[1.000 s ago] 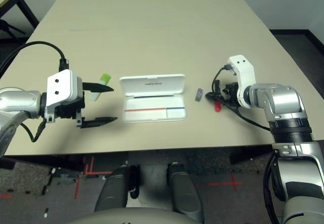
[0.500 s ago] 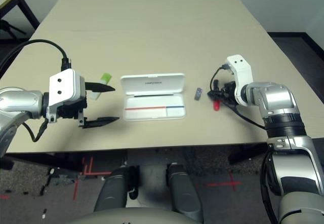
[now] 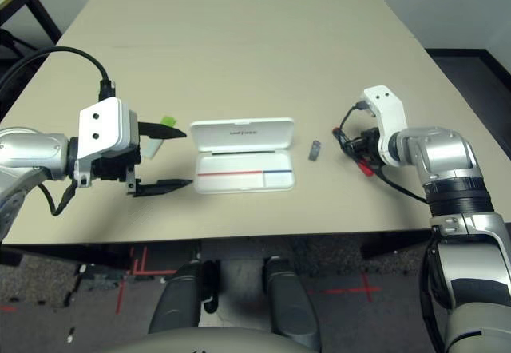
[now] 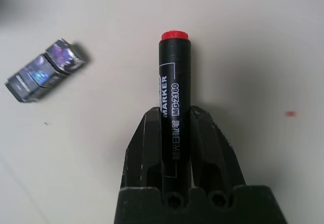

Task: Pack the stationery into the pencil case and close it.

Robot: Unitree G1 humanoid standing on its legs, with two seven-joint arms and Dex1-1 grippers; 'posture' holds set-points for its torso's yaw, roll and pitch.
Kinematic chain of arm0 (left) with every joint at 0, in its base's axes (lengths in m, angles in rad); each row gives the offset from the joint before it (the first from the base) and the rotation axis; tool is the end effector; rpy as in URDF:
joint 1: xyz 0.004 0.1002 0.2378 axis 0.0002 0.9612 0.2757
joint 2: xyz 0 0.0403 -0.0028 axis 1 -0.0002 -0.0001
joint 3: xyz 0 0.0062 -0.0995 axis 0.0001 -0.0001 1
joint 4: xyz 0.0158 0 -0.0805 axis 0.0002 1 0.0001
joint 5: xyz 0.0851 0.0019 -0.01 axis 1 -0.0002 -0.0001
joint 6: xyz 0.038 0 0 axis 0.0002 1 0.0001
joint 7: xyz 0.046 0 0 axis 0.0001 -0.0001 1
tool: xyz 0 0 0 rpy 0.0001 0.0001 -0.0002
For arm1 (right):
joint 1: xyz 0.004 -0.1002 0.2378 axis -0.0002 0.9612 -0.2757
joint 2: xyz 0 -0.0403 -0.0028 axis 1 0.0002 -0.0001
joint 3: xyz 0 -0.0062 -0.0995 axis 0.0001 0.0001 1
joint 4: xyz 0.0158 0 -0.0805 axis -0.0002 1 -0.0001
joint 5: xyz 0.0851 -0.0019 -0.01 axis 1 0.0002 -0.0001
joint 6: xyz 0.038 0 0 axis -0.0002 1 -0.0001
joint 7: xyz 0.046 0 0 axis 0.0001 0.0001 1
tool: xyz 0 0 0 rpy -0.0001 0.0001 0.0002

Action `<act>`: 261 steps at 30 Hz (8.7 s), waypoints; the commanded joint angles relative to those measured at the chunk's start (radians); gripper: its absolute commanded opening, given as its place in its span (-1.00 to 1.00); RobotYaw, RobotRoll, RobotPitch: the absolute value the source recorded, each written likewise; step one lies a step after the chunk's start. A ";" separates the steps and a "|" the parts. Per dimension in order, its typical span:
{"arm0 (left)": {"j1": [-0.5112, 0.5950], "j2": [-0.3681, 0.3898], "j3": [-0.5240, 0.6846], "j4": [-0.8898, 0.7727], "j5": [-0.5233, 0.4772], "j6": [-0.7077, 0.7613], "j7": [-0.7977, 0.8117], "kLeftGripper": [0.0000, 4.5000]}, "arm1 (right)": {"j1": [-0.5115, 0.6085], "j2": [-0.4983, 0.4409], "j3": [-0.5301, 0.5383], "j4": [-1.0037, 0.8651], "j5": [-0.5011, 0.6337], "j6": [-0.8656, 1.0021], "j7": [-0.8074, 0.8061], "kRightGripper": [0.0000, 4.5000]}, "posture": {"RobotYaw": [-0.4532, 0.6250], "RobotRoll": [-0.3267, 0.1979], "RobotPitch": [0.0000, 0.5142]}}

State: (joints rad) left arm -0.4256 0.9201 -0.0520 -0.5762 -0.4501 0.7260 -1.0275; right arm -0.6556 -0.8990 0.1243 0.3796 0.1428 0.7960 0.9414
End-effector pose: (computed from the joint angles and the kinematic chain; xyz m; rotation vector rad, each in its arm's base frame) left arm 0.2073 0.2099 0.2248 0.6352 0.1836 -1.2095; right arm 0.2683 -0.3102 0.1843 -0.3332 0.7211 0.4653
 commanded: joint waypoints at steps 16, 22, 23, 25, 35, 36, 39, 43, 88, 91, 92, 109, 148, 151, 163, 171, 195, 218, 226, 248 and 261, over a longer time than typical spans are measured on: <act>-0.021 0.015 -0.050 0.042 0.016 -0.050 -0.052 1.00 | 0.006 -0.178 0.048 -0.204 0.057 -0.432 0.612 -0.77 | -0.21 0.25 -0.44; -0.023 0.020 -0.059 0.050 0.018 -0.057 -0.058 1.00 | -0.014 -0.127 0.083 -0.297 0.071 -0.407 0.652 -0.77 | -0.21 0.25 -0.42; -0.023 0.020 -0.059 0.051 0.018 -0.057 -0.058 1.00 | -0.016 -0.120 0.090 -0.308 0.069 -0.404 0.655 -0.77 | -0.21 0.25 -0.41; -0.022 0.021 -0.060 0.048 0.017 -0.054 -0.058 1.00 | -0.025 -0.087 0.107 -0.334 0.068 -0.404 0.655 -0.77 | -0.20 0.25 -0.40; -0.021 0.019 -0.057 0.016 0.007 -0.014 -0.040 1.00 | -0.087 0.050 0.193 -0.360 0.005 -0.450 0.615 -0.77 | -0.15 0.25 -0.36; -0.021 0.019 -0.059 0.015 0.008 -0.012 -0.038 1.00 | -0.093 0.063 0.203 -0.356 -0.006 -0.453 0.606 -0.77 | -0.15 0.25 -0.36; -0.023 0.017 -0.061 0.014 0.010 -0.008 -0.035 1.00 | -0.108 0.108 0.233 -0.340 -0.045 -0.483 0.577 -0.77 | -0.14 0.25 -0.36; -0.006 0.018 -0.062 0.019 0.018 -0.022 -0.032 1.00 | -0.128 0.164 0.258 -0.288 -0.099 -0.551 0.528 -0.77 | -0.13 0.25 -0.36; 0.038 0.027 -0.041 0.008 0.010 -0.014 -0.013 1.00 | 0.080 0.119 0.075 -0.397 0.162 -0.417 0.565 0.98 | -0.11 0.25 -0.35; 0.047 0.029 -0.034 0.008 0.006 -0.011 -0.011 1.00 | 0.151 0.082 0.007 -0.449 0.220 -0.388 0.542 0.98 | -0.12 0.25 -0.34; 0.050 0.028 -0.033 0.008 0.004 -0.010 -0.009 1.00 | 0.172 0.075 -0.018 -0.459 0.237 -0.381 0.531 0.98 | -0.12 0.25 -0.34; 0.094 0.036 -0.001 0.025 -0.008 -0.004 0.009 1.00 | 0.573 0.034 -0.262 -0.736 0.352 -0.352 0.302 0.98 | -0.20 0.25 -0.28; -0.132 -0.309 0.084 0.292 0.094 0.663 0.682 1.00 | 0.626 0.079 -0.184 -0.843 0.379 -0.380 0.160 0.98 | -0.24 0.25 -0.29; -0.161 -0.298 0.067 0.367 0.109 0.635 0.679 1.00 | 0.626 0.080 -0.176 -0.842 0.375 -0.384 0.157 0.98 | -0.24 0.25 -0.29; -0.242 -0.315 0.002 0.596 0.149 0.506 0.635 1.00 | 0.648 0.093 -0.150 -0.843 0.350 -0.417 0.147 0.98 | -0.28 0.25 -0.27; -0.269 -0.360 -0.013 0.693 0.173 0.442 0.634 1.00 | 0.647 0.099 -0.131 -0.853 0.338 -0.423 0.130 0.98 | -0.32 0.25 -0.27; -0.141 -0.193 -0.067 0.578 0.184 0.385 0.454 -0.51 | 0.609 0.108 -0.101 -0.822 0.315 -0.454 0.141 1.00 | -0.29 0.25 -0.29; 0.223 0.150 0.038 0.276 0.080 -0.271 -0.205 -0.51 | 0.522 0.110 -0.055 -0.727 0.287 -0.502 0.201 1.00 | -0.19 0.25 -0.35; 0.083 0.085 -0.084 0.219 0.125 -0.272 -0.214 -0.51 | 0.526 0.106 -0.054 -0.719 0.277 -0.510 0.211 1.00 | -0.20 0.25 -0.35; -0.177 -0.187 -0.342 0.364 0.298 -0.259 -0.177 -0.51 | 0.560 0.034 -0.160 -0.634 0.283 -0.532 0.238 1.00 | -0.30 0.25 -0.36; -0.225 -0.279 -0.402 0.450 0.355 -0.257 -0.182 -0.51 | 0.551 0.036 -0.186 -0.521 0.261 -0.602 0.253 1.00 | -0.32 0.25 -0.38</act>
State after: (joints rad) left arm -0.6466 0.6470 -0.4241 -0.1376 -0.1122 0.4743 -1.2030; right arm -0.1085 -0.8588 -0.0522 -0.1515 0.4108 0.2099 1.1856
